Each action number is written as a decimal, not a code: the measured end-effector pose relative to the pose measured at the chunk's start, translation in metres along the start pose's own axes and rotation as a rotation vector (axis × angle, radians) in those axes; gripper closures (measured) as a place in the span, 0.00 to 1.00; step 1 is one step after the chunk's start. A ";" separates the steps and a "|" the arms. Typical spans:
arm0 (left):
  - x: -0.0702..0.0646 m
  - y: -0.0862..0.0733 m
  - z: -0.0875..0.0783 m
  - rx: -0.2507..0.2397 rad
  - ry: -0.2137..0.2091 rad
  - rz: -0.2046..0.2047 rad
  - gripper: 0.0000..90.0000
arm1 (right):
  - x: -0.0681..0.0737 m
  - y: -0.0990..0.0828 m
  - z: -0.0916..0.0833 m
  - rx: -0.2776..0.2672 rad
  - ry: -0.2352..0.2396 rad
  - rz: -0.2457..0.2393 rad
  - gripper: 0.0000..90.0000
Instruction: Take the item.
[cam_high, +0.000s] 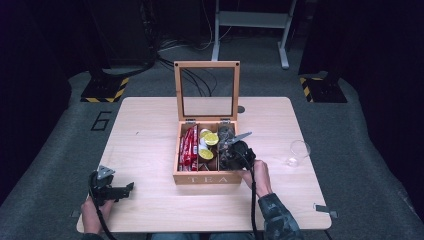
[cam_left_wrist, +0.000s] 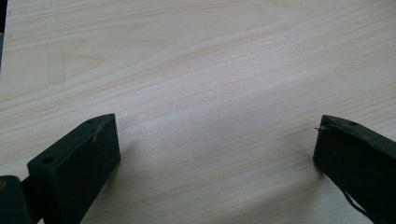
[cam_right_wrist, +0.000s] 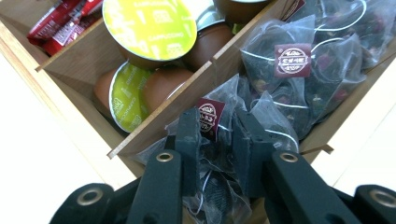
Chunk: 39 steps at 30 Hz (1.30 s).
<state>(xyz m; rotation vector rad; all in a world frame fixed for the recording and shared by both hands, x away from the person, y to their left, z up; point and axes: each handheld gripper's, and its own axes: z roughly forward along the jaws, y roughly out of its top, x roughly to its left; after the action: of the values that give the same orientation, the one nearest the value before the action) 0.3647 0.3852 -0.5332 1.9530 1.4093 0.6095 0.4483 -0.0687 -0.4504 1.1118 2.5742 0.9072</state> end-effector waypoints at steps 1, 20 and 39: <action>0.000 0.000 0.000 -0.001 0.000 0.000 0.00 | 0.000 0.000 -0.001 -0.002 -0.002 -0.003 0.81; 0.000 0.000 0.000 0.004 -0.002 0.000 0.00 | -0.002 0.004 -0.023 -0.078 -0.006 0.001 0.83; 0.000 0.000 0.000 0.003 -0.002 0.000 0.00 | -0.004 0.012 -0.043 -0.120 -0.012 -0.013 0.85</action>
<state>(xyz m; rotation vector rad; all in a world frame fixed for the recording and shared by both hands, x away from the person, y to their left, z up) 0.3646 0.3853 -0.5329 1.9555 1.4098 0.6060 0.4411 -0.0851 -0.4096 1.0624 2.4780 1.0336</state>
